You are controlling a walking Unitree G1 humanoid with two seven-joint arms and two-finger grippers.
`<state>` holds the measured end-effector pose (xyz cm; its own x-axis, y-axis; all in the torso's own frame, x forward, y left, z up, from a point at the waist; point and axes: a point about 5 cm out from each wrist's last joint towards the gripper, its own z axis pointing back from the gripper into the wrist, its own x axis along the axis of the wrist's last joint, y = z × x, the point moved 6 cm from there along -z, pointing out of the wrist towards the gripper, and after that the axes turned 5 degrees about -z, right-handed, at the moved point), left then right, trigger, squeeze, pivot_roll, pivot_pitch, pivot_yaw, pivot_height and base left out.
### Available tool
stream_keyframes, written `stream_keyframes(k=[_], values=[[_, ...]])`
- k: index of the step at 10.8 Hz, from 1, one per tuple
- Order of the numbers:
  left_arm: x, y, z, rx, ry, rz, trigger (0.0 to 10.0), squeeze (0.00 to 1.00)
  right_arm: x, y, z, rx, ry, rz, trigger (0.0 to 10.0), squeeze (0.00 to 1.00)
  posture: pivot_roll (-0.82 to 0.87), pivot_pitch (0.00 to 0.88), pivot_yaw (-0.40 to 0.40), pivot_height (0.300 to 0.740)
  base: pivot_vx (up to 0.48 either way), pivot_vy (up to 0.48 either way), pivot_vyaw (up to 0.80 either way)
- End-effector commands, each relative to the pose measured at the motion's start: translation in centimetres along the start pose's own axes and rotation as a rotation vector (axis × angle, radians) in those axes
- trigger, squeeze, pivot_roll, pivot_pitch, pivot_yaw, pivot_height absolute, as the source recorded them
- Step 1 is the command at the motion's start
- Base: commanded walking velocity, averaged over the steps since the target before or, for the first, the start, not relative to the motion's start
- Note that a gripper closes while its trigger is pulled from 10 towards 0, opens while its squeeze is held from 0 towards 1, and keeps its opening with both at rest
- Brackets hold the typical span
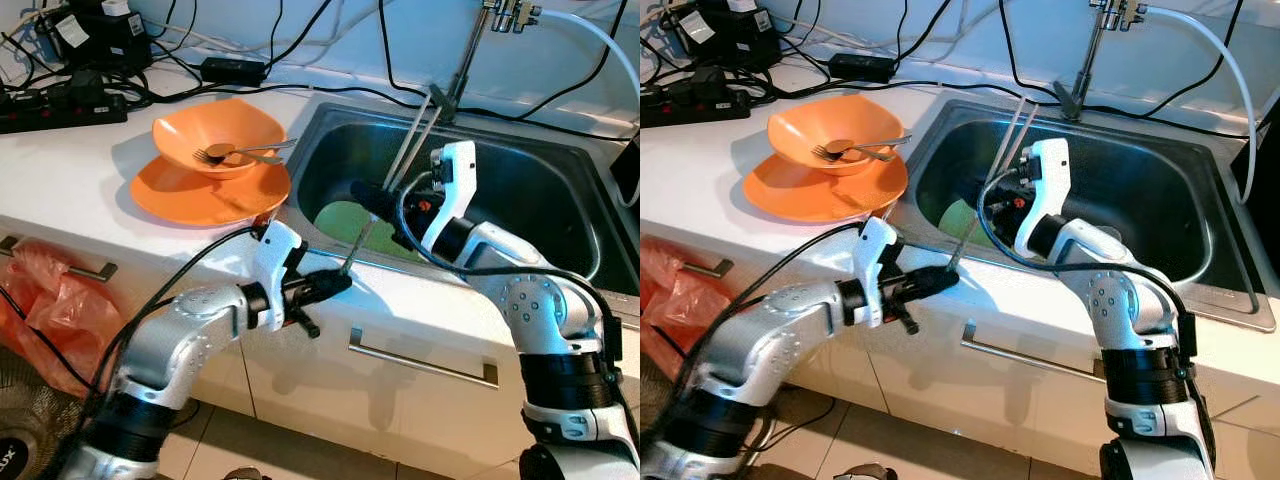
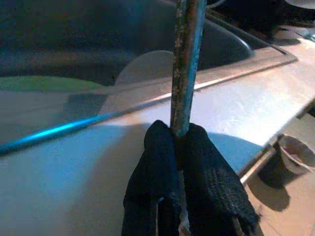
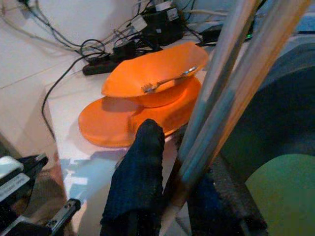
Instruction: Kitchen organization
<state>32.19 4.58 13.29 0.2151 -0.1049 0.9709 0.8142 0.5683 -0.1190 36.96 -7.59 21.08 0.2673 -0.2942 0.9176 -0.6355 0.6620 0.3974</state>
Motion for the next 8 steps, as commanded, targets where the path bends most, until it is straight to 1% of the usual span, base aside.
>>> stream_keyframes(k=[1,2,3,4,5,6,7,8], values=[[0.8,2.8,1.0,0.137,-0.021,-0.007,10.0,0.73,-0.5,-2.8,1.2,-0.129,0.03,0.015,0.0,0.0,0.08,0.042,-0.041,0.74,0.0,0.0,0.0],[0.9,2.9,0.9,0.138,-0.039,0.018,10.0,1.0,-0.3,-3.1,1.1,-0.143,0.021,0.012,0.0,0.0,0.08,0.041,-0.044,0.74,0.0,0.0,0.0],[0.8,2.7,0.8,0.132,-0.041,0.024,10.0,1.0,0.1,-3.7,1.0,-0.18,-0.001,0.01,0.0,0.0,0.09,0.041,-0.045,0.74,0.0,0.0,0.0],[0.7,2.7,0.7,0.138,-0.045,0.02,10.0,1.0,1.0,-5.0,0.8,-0.265,-0.052,0.006,0.0,0.0,0.09,0.041,-0.045,0.74,0.0,0.0,0.0],[0.9,2.9,0.6,0.152,-0.053,0.022,10.0,1.0,2.2,-5.8,0.7,-0.318,-0.119,0.026,0.0,0.0,0.09,0.046,-0.05,0.74,0.0,0.0,0.0],[1.2,2.8,0.7,0.148,-0.059,0.036,10.0,1.0,3.1,-6.5,0.7,-0.366,-0.179,0.018,0.0,0.0,0.09,0.046,-0.05,0.74,0.0,0.0,0.0],[1.4,2.8,0.8,0.142,-0.053,0.042,10.0,1.0,3.5,-7.6,0.8,-0.445,-0.209,0.057,0.0,0.0,0.1,0.049,-0.05,0.74,0.0,0.0,0.0],[1.4,2.7,0.9,0.133,-0.04,0.041,10.0,1.0,3.2,-8.4,0.8,-0.496,-0.202,0.121,0.0,0.0,0.11,0.05,-0.05,0.74,0.0,0.0,0.0]])
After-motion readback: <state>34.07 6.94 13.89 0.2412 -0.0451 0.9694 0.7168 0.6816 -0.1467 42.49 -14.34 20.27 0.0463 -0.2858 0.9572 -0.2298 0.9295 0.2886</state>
